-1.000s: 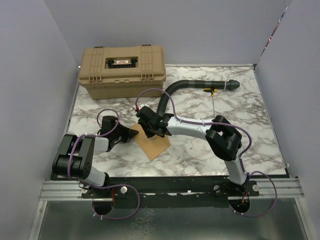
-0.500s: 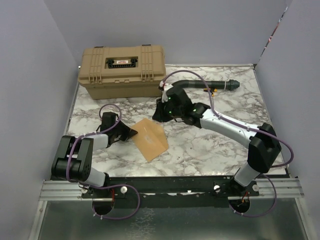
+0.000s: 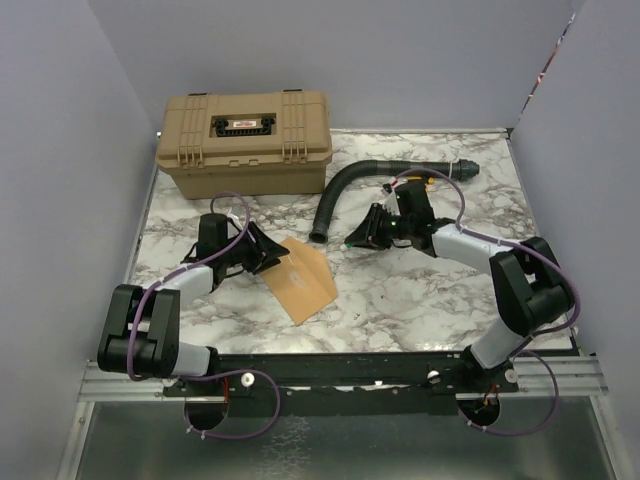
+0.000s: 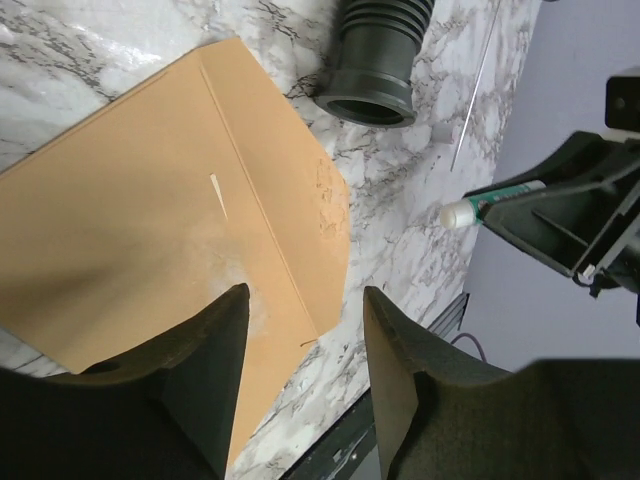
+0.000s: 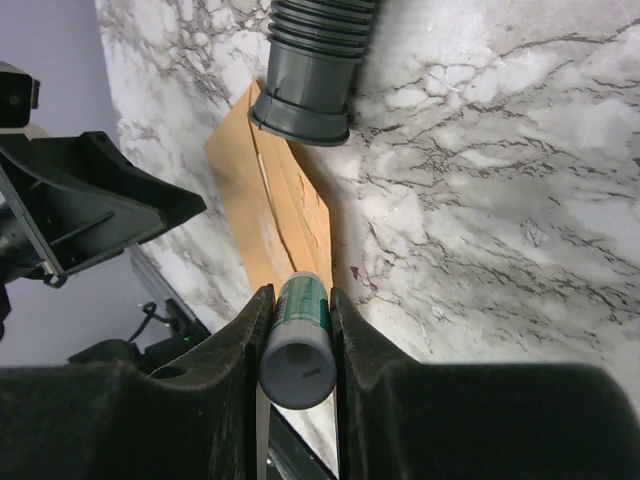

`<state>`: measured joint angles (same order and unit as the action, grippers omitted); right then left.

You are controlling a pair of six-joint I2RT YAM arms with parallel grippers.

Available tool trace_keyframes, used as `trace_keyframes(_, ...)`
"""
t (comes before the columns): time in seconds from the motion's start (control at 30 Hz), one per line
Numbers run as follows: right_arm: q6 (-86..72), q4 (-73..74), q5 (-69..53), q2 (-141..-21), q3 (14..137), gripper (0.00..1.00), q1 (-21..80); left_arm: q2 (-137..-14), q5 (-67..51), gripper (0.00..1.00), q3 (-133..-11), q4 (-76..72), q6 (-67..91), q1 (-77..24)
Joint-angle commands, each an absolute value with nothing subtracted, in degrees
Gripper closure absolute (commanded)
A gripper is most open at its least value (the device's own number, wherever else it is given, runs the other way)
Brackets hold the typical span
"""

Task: Place the letter into the envelope and seal it

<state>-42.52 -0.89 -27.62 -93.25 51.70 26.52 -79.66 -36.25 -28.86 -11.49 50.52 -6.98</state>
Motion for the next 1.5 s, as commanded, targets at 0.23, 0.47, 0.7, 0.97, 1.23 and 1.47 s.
trace_keyframes(0.23,-48.4,1.1,-37.6,-106.5,59.1,0.91,23.8,-77.0,-37.5,0.40,-27.6,-11.0,47.9,-6.8)
trace_keyframes(0.47,-48.8,-1.0,-36.8,-111.5,60.6,0.77,23.1,-77.1,-37.1,0.39,-27.7,-9.8,47.2,-6.8)
trace_keyframes(0.7,-47.7,0.5,-35.3,-112.0,61.4,0.59,22.9,-77.9,-37.6,0.39,-28.6,-9.9,47.2,-6.8)
trace_keyframes(0.97,-45.6,8.1,-29.7,-105.1,59.3,0.44,22.6,-80.1,-38.2,0.44,-29.2,-9.9,47.7,-6.9)
trace_keyframes(1.23,-43.2,5.1,-29.5,-99.3,53.7,0.75,24.3,-80.5,-35.4,0.74,-28.7,-9.0,46.5,-6.9)
trace_keyframes(1.47,-43.8,1.6,-29.2,-105.0,54.9,0.86,27.4,-83.2,-34.1,0.85,-28.3,-7.5,45.2,-6.9)
